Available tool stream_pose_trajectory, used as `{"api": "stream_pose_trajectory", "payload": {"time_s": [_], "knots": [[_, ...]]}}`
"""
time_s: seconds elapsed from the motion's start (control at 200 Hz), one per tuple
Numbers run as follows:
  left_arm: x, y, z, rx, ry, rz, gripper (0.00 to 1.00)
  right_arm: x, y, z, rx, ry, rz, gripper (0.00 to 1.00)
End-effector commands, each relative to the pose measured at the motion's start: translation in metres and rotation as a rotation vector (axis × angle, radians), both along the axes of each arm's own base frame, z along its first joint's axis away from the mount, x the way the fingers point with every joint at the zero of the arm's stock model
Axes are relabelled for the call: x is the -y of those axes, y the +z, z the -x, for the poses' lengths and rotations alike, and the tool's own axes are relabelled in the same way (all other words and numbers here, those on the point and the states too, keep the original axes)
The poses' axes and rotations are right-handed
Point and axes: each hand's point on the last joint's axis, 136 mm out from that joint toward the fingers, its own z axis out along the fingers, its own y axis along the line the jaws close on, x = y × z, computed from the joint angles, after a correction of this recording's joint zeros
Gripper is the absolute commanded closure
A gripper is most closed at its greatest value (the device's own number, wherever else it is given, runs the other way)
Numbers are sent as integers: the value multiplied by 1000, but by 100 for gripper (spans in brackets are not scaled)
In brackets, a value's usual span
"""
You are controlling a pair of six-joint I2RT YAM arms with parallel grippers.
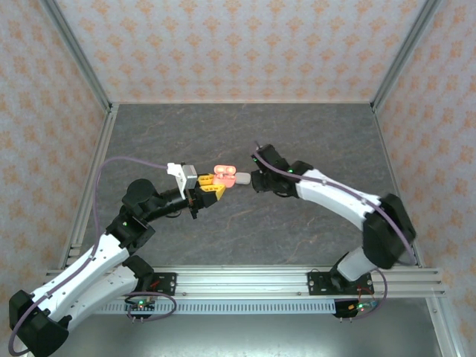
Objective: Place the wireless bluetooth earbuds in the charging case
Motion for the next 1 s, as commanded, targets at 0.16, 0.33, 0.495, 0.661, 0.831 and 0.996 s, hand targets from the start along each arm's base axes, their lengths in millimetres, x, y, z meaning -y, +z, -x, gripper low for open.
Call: {"api": "stream_pose_trajectory", "payload": {"time_s": [0.16,0.33,0.495,0.661,0.831,0.996], "knots": [[4,14,-7,26,10,71,100,7,141,14,400,57,-320,75],[11,13,-16,2,6,89,100,3,207,44,587,171,-531,75],[20,12,-18,-8,-13,81,100,-12,238,70,699,280,-593,75],[23,13,-18,-10,-20,80,100,-30,243,81,728,339,-616,75],[24,12,-18,-13,-20,79,100,-42,230,80,698,363,-599,75],[24,12,-17,-13,-20,82,100,-49,213,79,641,367,-585,75]]}}
